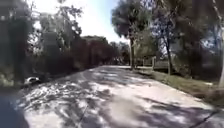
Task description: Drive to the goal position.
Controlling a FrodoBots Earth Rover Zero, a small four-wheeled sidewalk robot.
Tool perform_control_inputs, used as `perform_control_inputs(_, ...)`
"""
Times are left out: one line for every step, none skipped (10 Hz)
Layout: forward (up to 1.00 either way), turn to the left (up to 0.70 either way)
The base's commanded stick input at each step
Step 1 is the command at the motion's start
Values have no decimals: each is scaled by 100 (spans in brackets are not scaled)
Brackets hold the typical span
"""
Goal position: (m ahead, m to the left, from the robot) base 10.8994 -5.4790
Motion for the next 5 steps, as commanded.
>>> perform_control_inputs(70,0)
perform_control_inputs(70,0)
perform_control_inputs(70,0)
perform_control_inputs(70,0)
perform_control_inputs(70,0)
